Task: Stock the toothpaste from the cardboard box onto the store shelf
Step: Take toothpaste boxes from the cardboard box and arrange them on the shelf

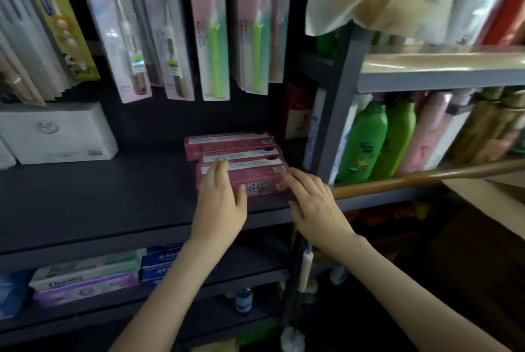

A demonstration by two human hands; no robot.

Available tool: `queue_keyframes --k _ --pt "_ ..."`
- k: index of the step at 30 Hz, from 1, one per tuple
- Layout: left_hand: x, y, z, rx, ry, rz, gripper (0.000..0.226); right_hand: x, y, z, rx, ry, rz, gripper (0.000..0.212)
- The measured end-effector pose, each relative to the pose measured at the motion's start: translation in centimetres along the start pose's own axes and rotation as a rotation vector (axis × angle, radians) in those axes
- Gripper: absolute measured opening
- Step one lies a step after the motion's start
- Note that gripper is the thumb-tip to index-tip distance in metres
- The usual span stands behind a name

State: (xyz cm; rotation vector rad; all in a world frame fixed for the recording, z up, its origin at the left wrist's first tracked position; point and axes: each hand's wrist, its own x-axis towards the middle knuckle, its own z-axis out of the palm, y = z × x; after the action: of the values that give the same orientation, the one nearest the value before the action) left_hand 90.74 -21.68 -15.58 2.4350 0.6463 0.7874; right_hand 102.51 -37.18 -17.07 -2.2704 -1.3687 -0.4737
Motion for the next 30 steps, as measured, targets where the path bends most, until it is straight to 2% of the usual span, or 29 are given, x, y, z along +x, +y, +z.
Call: queue_keyframes --k 4,7,14,18,23,26,30 --pt "-4.2 10.1 1.6 -0.021 -0.098 0.278 0.050 -5.8 2.9 -8.2 -0.080 0.050 -0.034 0.050" --pt "-6.5 17.9 4.4 -0.045 -0.183 0.401 0.050 -10.9 6.9 -15.0 -0.182 0.102 0.002 0.051" --pt "-13.1 36.4 13.1 -0.016 -0.266 0.525 0.054 -24.9 18.4 -29.4 -0.412 0.127 0.033 0.060" --pt "-14.4 44.4 18.1 0.111 -0.383 0.541 0.064 -31.5 25.3 -35.1 -0.450 0.101 0.104 0.057" --pt "-14.7 50.3 24.3 0.205 -0.575 0.553 0.071 -35.8 33.7 -37.8 -0.510 0.052 0.165 0.064" --pt "-14.3 51.6 28.4 0.226 -0.622 0.567 0.077 -36.5 37.5 -36.9 -0.484 0.043 0.182 0.058" --pt "-12.2 52.6 34.4 0.390 -0.669 0.538 0.091 -36.4 43.3 -34.2 -0.436 -0.063 0.186 0.066"
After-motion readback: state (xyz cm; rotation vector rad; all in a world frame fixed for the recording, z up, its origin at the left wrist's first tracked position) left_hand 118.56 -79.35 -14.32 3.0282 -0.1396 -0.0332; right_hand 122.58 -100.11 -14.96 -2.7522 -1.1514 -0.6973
